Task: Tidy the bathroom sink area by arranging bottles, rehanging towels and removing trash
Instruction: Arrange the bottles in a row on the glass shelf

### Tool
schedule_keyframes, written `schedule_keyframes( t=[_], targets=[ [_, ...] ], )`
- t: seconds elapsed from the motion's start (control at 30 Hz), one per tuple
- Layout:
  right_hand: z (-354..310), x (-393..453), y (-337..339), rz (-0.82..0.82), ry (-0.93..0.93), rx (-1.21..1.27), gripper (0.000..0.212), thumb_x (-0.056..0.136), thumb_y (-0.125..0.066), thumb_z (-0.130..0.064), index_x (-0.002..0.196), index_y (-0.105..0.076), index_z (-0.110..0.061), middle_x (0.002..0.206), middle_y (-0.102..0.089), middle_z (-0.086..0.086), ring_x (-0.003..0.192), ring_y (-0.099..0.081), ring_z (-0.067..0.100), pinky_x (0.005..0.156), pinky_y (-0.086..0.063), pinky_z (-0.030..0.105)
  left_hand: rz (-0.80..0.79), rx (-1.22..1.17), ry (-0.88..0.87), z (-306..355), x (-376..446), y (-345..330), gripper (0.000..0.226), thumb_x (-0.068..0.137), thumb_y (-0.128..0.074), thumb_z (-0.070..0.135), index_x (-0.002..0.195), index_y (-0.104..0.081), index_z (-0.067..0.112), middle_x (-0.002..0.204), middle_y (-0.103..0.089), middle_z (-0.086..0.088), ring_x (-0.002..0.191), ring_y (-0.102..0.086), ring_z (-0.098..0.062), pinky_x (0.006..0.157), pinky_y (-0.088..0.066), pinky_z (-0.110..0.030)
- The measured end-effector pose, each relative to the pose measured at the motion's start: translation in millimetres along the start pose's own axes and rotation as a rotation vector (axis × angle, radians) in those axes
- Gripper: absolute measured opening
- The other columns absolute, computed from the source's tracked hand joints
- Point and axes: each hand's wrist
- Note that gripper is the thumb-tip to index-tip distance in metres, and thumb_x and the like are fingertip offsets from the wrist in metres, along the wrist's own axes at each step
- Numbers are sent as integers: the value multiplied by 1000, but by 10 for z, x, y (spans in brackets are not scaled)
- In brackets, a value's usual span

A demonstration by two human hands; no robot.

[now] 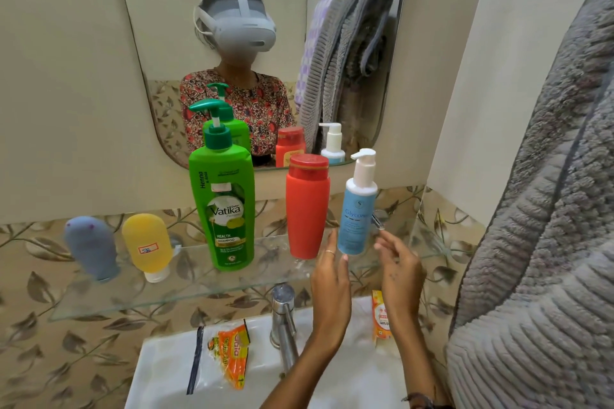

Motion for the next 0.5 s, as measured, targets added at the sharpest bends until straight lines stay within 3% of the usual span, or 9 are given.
schedule_keyframes(
  t=[0.1,0.3,0.43,0.5],
  targets=[
    [-35,80,-27,-150,-15,-39,48,81,-69,-18,127,-56,-12,121,-65,4,108,-59,20,87,-44,26,-8,2,30,32,134,-42,46,97,-40,11,142,-33,16,142,-44,7,125,-41,-1,107,-36,-22],
    [43,264,-19,-196,31,-146,48,78,-71,-22,124,-59,-15,117,-66,5,106,-58,21,88,-47,32,10,-39,102,53,261,-211,44,96,-42,5,139,-38,11,137,-53,-3,113,-50,-2,98,-44,-22],
    [126,437,77,-230,3,-137,46,80,-70,-21,123,-59,-12,119,-65,9,111,-57,26,94,-47,40,-31,-27,124,103,315,-382,44,96,-42,7,139,-38,13,134,-57,-5,114,-57,-12,97,-48,-30],
    [160,506,119,-239,-6,-138,45,80,-69,-22,124,-59,-12,120,-65,9,111,-57,25,94,-48,42,-35,-11,125,108,332,-461,44,95,-43,7,139,-39,12,130,-60,-5,109,-58,-9,91,-48,-24]
  ],
)
Point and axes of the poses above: each hand's wrist, its own x-axis towards the middle knuckle, its own y-axis out of the back of the hand, z = x × y
